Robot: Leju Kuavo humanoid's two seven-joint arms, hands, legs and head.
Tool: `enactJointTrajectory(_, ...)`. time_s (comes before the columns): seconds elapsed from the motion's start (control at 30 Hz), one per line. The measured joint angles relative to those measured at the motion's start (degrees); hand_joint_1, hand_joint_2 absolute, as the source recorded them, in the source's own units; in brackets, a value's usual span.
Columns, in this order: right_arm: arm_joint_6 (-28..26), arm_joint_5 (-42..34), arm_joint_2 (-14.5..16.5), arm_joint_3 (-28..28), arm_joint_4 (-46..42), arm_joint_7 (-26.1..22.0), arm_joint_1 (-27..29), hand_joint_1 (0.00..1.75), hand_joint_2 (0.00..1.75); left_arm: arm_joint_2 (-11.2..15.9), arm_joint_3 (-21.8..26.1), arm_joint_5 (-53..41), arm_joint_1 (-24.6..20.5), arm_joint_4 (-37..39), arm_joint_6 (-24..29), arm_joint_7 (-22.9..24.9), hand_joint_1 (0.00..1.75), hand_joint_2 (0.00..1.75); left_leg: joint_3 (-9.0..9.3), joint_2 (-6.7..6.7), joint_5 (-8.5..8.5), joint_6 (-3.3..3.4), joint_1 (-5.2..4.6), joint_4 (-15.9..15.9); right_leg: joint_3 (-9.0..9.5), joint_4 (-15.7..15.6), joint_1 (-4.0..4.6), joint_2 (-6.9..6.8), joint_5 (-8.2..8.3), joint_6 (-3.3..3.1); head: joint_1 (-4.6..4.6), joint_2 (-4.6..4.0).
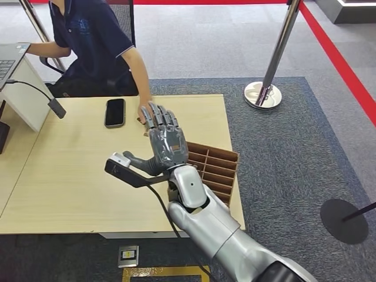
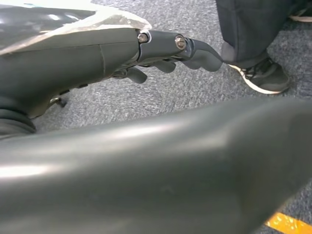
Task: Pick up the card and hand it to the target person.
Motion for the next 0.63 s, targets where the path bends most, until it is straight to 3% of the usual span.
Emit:
enactJointTrajectory(0.17, -5.0, 5.4, -4.8, -9.0, -10.8, -0.2, 8.6, 0.0, 0.0, 0.0, 0.3, 0.9, 0.3, 0.0, 0.2, 0.0, 0.0, 0.0, -0.02, -0.07, -0.04, 0.06, 0.0, 0.0, 0.04, -0.1, 0.0, 0.0, 0.0, 0.01, 0.01, 0.0)
enactJointTrajectory(0.37, -10.7, 10.2, -8.7, -27.4, -32.6, -3.6, 25.6, 0.0, 0.0, 0.0, 0.8, 1.5, 0.8, 0.0, 0.3, -0.3, 0.0, 0.0, -0.15, -0.16, -0.14, 0.16, -0.01, 0.0, -0.03, -0.2, -0.02, -0.02, -0.03, 0.05, 0.01, 0.0)
enactJointTrajectory(0.43, -11.1, 5.7, -7.5, -37.6, -42.1, -12.3, 30.8, 0.0, 0.0, -0.1, 1.1, 2.0, 1.0, 0.0, 0.7, -0.6, 0.0, 0.0, -0.22, -0.14, -0.18, 0.16, -0.01, 0.0, -0.11, -0.2, -0.02, -0.02, -0.03, 0.05, -0.01, 0.0)
enactJointTrajectory(0.53, -11.3, -9.6, -4.3, -56.2, -51.0, -28.8, 34.8, 0.0, 0.0, -0.3, 1.5, 2.3, 1.0, 0.0, 1.0, -1.0, 0.0, 0.0, -0.21, -0.14, -0.21, 0.17, -0.01, 0.0, -0.11, -0.3, -0.01, -0.02, -0.04, 0.07, 0.0, 0.0)
enactJointTrajectory(0.6, -11.3, -20.3, -3.2, -67.6, -52.8, -35.8, 36.3, 0.0, 0.0, -0.4, 1.7, 2.3, 1.1, 0.0, 0.6, -1.1, 0.0, 0.0, -0.2, -0.11, -0.22, 0.18, -0.01, 0.0, -0.1, -0.3, -0.01, -0.02, -0.04, 0.07, 0.01, 0.0)
enactJointTrajectory(0.63, -11.3, -22.9, -3.0, -70.3, -53.0, -37.3, 36.6, 0.0, 0.0, -0.4, 1.7, 2.2, 1.1, 0.0, 0.5, -1.1, 0.0, 0.0, -0.2, -0.1, -0.22, 0.18, -0.02, 0.0, -0.1, -0.3, -0.02, -0.02, -0.04, 0.07, 0.02, 0.0)
